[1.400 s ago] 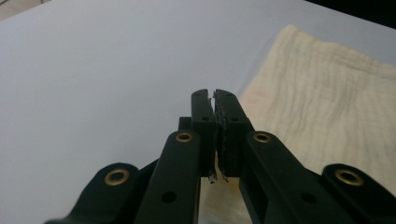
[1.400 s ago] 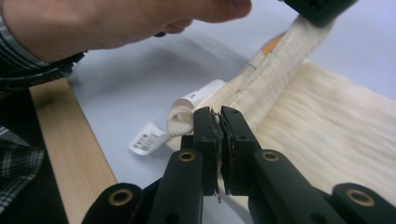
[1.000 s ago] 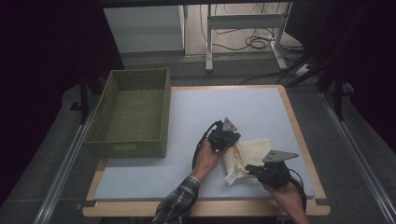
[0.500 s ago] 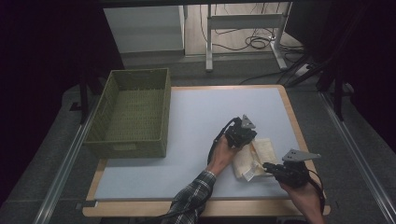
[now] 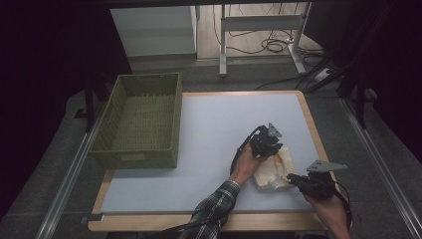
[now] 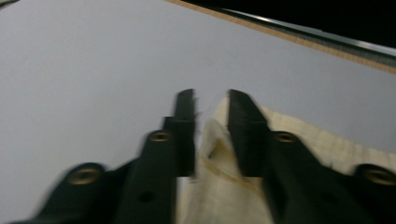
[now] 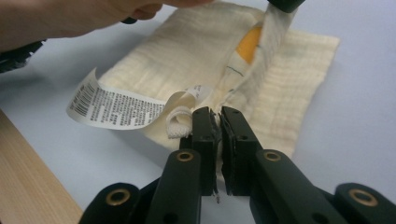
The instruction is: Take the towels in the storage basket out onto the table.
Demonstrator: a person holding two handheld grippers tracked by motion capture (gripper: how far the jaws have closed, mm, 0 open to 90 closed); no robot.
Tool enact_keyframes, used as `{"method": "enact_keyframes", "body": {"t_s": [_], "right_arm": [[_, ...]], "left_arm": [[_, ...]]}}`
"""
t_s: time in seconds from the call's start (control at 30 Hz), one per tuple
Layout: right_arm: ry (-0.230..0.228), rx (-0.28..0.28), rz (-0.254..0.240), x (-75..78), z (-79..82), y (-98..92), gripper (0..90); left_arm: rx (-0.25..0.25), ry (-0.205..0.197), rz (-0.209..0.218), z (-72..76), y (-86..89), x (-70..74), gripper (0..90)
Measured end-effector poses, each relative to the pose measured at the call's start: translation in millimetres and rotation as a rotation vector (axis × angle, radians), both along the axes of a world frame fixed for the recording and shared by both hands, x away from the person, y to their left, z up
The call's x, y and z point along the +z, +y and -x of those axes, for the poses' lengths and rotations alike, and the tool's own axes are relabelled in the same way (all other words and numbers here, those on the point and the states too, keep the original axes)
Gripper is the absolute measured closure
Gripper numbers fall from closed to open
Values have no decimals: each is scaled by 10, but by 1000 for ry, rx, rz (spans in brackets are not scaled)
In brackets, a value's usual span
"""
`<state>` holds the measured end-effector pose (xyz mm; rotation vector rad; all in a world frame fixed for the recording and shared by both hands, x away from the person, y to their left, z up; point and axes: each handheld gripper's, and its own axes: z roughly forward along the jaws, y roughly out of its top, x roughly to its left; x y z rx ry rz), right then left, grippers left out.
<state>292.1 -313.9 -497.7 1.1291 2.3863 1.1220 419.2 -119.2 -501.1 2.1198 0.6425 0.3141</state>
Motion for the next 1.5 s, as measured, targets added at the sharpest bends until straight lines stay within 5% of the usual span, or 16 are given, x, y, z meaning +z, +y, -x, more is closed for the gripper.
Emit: {"method": "enact_keyframes", "body": {"t_s": [0.3, 0.53, 0.9, 1.13, 1.23, 1.5], "right_arm": [[-11, -71, 49, -13, 87, -275, 739], [-16, -116, 45, 74, 148, -479, 706], [-36, -119, 36, 242, 33, -417, 634], [23, -91, 81, 71, -194, -78, 572], [59, -103, 105, -18, -190, -83, 533], [111, -113, 74, -144, -125, -135, 457]], "left_arm": [[75, -31, 18, 12, 266, 59, 415], [106, -20, 20, 43, 497, 59, 345], [94, 22, -7, 136, 769, -36, 383], [87, 69, 13, 158, 916, -89, 455], [73, 101, 9, 132, 954, -102, 474], [30, 202, -18, 36, 940, -129, 469]]}}
